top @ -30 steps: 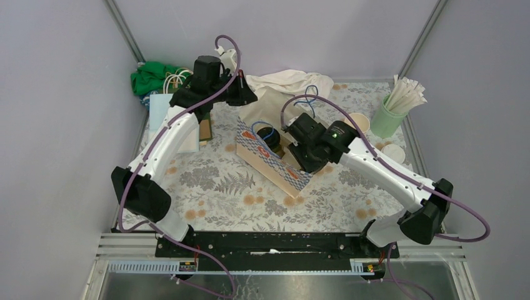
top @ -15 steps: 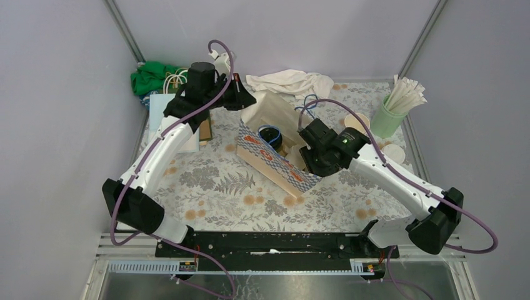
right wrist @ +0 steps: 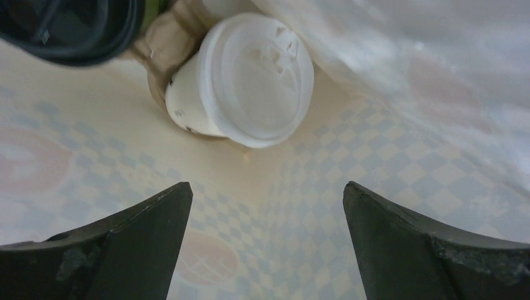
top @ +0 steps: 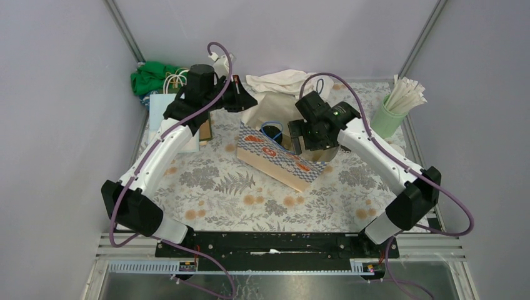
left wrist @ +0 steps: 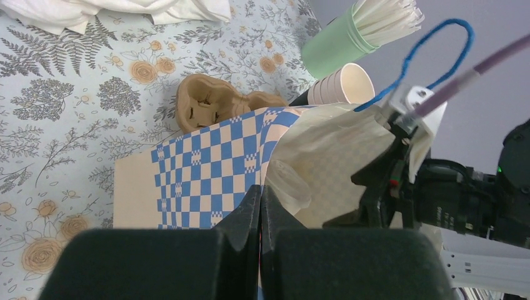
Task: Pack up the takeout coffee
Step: Adjust the coffee cup in the cup tray.
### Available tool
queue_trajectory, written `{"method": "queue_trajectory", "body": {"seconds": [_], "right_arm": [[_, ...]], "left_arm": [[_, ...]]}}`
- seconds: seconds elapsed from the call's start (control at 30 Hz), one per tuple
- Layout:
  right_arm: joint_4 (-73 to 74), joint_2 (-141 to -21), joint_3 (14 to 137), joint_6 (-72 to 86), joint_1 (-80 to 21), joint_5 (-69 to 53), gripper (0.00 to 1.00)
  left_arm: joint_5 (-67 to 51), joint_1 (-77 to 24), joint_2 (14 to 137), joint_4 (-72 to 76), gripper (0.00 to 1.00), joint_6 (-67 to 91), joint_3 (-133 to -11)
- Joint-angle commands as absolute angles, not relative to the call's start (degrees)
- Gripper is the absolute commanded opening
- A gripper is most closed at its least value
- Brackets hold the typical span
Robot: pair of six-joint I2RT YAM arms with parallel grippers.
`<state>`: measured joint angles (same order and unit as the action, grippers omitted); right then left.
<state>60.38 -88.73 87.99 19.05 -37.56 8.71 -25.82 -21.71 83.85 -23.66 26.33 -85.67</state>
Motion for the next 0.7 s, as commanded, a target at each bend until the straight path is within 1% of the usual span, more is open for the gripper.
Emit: {"method": "queue_trajectory", "body": {"seconds": [0.0,0.2,0.33,0.53,0.67], "right_arm": [[59.0,-91.3,92.9,22.8,-36.8,13.1,1.00],[54.5,-92.9,93.1,25.8,-36.8,15.1,1.00],[53.4,-93.5,91.8,29.0,-36.4,16.3,0.96],[51.0,-94.4,90.4,32.9,-35.7,17.7,0.94],[49.8,-94.3,90.6,32.0,-35.7,17.4,0.94]], "left_arm": [[-28.0,-21.4,84.1,-18.3,0.00,27.8,-86.6],[-28.2,-21.4,84.9,-15.0,0.00,31.2,-86.3],[-28.2,-21.4,85.1,-14.3,0.00,32.0,-85.6],[-28.0,-21.4,85.0,-13.9,0.00,30.6,-83.9],[-28.0,-21.4,85.6,-13.3,0.00,30.2,-83.4]]}}
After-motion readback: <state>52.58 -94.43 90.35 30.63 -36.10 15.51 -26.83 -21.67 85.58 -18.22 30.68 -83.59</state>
